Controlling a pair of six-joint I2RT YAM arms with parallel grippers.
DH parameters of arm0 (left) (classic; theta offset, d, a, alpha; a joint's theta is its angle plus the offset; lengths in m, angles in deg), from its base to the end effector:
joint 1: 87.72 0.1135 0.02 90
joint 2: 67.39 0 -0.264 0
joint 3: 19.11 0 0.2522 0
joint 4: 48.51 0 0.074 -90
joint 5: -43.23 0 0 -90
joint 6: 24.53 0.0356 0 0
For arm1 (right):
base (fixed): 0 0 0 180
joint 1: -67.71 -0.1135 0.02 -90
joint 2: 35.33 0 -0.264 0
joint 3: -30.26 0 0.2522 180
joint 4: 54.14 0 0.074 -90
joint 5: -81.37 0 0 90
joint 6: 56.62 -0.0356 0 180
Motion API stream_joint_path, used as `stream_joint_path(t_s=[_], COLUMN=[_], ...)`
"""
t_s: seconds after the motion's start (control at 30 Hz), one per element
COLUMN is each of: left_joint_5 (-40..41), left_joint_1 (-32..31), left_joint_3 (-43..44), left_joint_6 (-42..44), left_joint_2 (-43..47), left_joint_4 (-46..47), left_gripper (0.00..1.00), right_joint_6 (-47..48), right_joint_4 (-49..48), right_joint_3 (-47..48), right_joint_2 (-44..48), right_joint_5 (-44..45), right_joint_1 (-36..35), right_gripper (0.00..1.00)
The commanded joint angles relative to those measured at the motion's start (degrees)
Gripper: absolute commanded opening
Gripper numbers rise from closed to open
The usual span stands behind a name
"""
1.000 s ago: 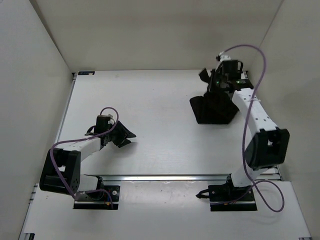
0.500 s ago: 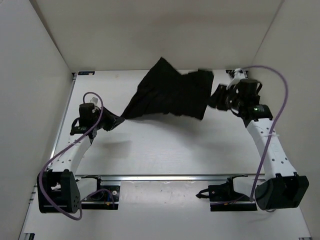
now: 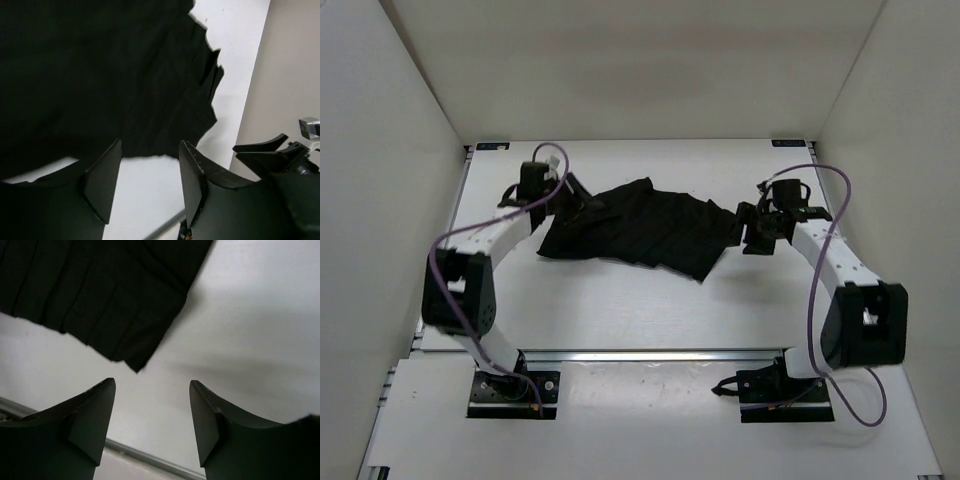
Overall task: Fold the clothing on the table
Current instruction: Move the skirt to the center of the board, then flatten the skirt out
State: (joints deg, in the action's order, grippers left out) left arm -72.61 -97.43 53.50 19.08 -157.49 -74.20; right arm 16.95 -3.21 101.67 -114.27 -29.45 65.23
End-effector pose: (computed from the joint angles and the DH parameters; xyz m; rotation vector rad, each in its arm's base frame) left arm 0.3309 -0.0724 0.2291 -0.5380 2.3936 -0.9913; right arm 0.2747 0.0246 0.2481 0.1816 2.5942 0.5911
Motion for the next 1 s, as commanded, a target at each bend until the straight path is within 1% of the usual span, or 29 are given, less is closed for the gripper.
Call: stream_joint_path(t_s=[0.0,0.03,0.07,0.1,0.13,0.17,0.2,0.23,0.3,0.33,0.37,0.4,0.43,0.5,0.57,0.6,0.63,0.67,0.7,0.77,0.8,0.87,0.9,0.93,0.97], left_joint_5=[0.62,0.8,0.88,1.15,2.02,2.55,3.34,3.35,3.26,4.48,5.18,5.37,5.19,2.04,0.19,-1.56,-2.36,-3.24,-4.12,-4.04,-4.99,-7.54,-8.94,-8.87,-7.91], left_joint_1=[-2.14,-2.76,-3.64,-3.9,-4.34,-5.3,-5.31,-5.84,-6.1,-6.63,-6.89,-6.72,-6.72,-6.9,-7.16,-7.25,-7.16,-7.59,-7.51,-7.34,-6.9,-6.72,-6.55,-6.63,-6.72], left_joint_3=[13.17,17.4,19.44,23.81,28.64,31.21,38.63,41.06,47.9,51.42,54.06,55.74,59.24,65.31,68.22,68.33,67.02,63.53,60.97,48.53,45.68,37.95,37.74,38.7,39.23], left_joint_6=[2.71,2.01,2.01,1.92,2.01,2.18,2.27,2.27,2.0,1.31,0.78,0.6,0.51,-0.54,-0.72,-0.81,-0.72,-1.41,-2.9,-6.33,-9.04,-13.45,-13.98,-13.47,-11.72], left_joint_2=[-9.79,-11.65,-15.24,-18.49,-22.27,-24.05,-29.72,-29.78,-37.13,-39.94,-42.76,-43.83,-47.15,-51.98,-57.17,-57.55,-57.64,-56.59,-55.54,-50.11,-49.21,-47.36,-47.27,-48.05,-48.32], left_joint_4=[-0.2,-0.81,-1.6,-3.09,-4.24,-6.6,-11.23,-11.28,-17.84,-19.44,-20.41,-22.25,-23.05,-25.33,-27.27,-26.84,-25.44,-23.52,-18.62,-6.33,-3.23,6.78,7.0,5.78,2.99], left_gripper=[0.61,0.63,0.64,0.64,0.67,0.68,0.69,0.69,0.72,0.76,0.98,0.98,0.98,0.99,0.99,0.99,0.98,0.99,0.99,0.98,0.99,0.79,0.49,0.0,0.0], right_joint_6=[-3.51,-3.96,-4.4,-5.01,-5.28,-5.2,-4.93,-4.93,-4.67,-4.67,-4.76,-4.76,-4.84,-5.19,-3.88,-3.44,-3.35,-3.44,-3.35,-3.53,-3.53,-3.26,-3.26,-3.09,-3.0], right_joint_4=[-8.67,-9.3,-10.7,-10.97,-11.24,-11.15,-10.28,-10.27,-10.1,-10.1,-10.27,-10.62,-11.15,-12.21,-11.59,-11.07,-10.8,-10.8,-11.06,-12.03,-11.77,-11.15,-10.98,-11.06,-10.8], right_joint_3=[3.6,3.87,4.75,6.41,7.21,8.78,11.32,11.35,13.19,13.54,13.46,13.46,13.02,13.45,14.51,14.6,15.38,15.22,14.95,14.16,14.07,14.77,14.69,14.86,15.04], right_joint_2=[-7.34,-8.33,-10.69,-13.24,-14.57,-17.1,-20.35,-20.38,-23.62,-23.98,-24.94,-25.21,-25.74,-26.7,-28.11,-28.55,-28.9,-28.82,-28.82,-28.9,-28.82,-29.69,-29.61,-29.78,-29.78], right_joint_5=[3.41,3.24,2.89,2.89,3.41,3.24,3.33,3.42,2.98,3.06,2.63,2.63,2.36,1.14,0.17,-0.18,-0.36,-0.28,-0.28,-0.19,-0.62,-0.1,-0.71,-0.8,-0.8], right_joint_1=[-1.12,-0.77,-0.6,-0.6,-0.77,-1.12,-1.47,-1.65,-2.09,-2.44,-2.96,-3.14,-3.58,-4.11,-4.55,-4.81,-5.25,-4.99,-4.9,-5.08,-5.34,-5.26,-5.51,-5.52,-5.34], right_gripper=[0.58,0.57,0.58,0.57,0.57,0.57,0.56,0.57,0.56,0.56,0.56,0.56,0.56,0.55,0.52,0.48,0.47,0.44,0.42,0.42,0.41,0.4,0.29,0.06,0.0])
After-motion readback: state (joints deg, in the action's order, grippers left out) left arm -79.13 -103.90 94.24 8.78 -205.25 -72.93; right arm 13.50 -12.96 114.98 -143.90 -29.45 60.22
